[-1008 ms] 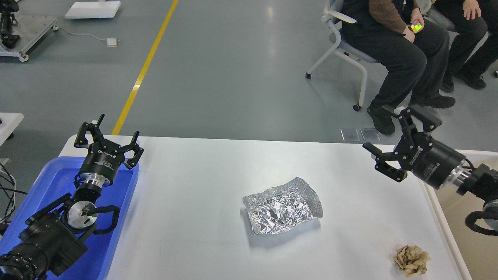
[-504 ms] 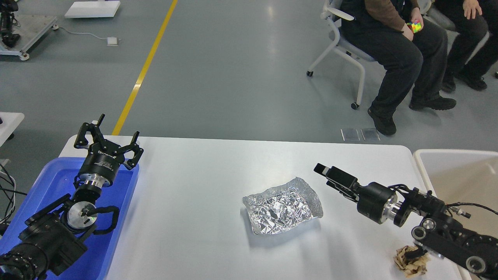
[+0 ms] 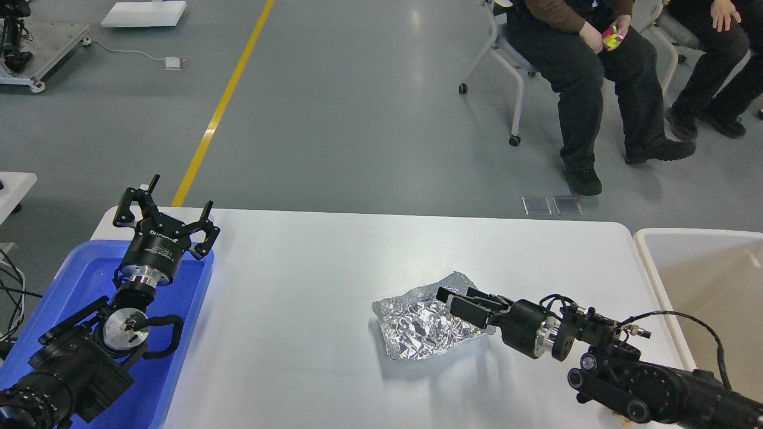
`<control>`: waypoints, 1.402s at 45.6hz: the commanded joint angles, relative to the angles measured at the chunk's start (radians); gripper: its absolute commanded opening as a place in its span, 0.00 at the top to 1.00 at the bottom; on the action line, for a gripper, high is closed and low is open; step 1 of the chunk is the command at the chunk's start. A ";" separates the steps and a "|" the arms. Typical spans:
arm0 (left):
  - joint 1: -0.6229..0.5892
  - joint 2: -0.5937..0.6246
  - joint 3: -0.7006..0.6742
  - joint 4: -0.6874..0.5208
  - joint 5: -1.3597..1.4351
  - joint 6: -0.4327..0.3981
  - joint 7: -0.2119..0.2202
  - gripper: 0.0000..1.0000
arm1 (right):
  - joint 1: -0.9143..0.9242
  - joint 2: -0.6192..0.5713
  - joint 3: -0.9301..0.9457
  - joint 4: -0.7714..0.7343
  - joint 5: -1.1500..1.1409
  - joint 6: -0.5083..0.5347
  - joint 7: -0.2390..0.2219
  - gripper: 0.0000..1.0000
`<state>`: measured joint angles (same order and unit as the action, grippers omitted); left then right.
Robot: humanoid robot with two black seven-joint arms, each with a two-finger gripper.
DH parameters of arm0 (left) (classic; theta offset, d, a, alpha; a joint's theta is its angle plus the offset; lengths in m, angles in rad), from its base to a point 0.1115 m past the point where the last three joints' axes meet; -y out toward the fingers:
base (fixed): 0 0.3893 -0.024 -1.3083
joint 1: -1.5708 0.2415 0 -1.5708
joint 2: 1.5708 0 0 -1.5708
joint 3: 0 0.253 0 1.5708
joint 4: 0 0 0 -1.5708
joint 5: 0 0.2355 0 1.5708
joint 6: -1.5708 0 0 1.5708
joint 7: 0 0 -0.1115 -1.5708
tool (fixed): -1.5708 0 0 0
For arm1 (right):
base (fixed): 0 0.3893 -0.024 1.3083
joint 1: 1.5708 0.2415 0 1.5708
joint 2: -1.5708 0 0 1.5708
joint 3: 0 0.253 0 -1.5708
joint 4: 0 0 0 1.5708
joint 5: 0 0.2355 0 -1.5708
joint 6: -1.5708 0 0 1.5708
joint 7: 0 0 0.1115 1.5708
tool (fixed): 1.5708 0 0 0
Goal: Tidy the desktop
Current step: 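Close the right gripper on the edge of the silver foil bag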
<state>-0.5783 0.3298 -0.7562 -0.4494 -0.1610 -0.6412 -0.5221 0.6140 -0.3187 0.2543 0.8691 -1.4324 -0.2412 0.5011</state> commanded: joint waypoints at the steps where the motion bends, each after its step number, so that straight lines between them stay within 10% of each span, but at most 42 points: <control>1: 0.000 0.000 0.000 0.000 0.000 0.000 0.001 0.00 | 0.064 0.058 -0.063 -0.122 -0.037 -0.063 0.023 0.00; 64: 0.002 0.000 0.000 0.000 0.000 -0.001 0.001 0.00 | 0.027 0.138 -0.245 -0.426 0.030 -0.204 0.025 0.02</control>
<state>-0.5768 0.3298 -0.7563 -0.4495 -0.1610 -0.6428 -0.5215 0.6443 -0.1929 0.0145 0.4491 -1.4195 -0.4258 0.5261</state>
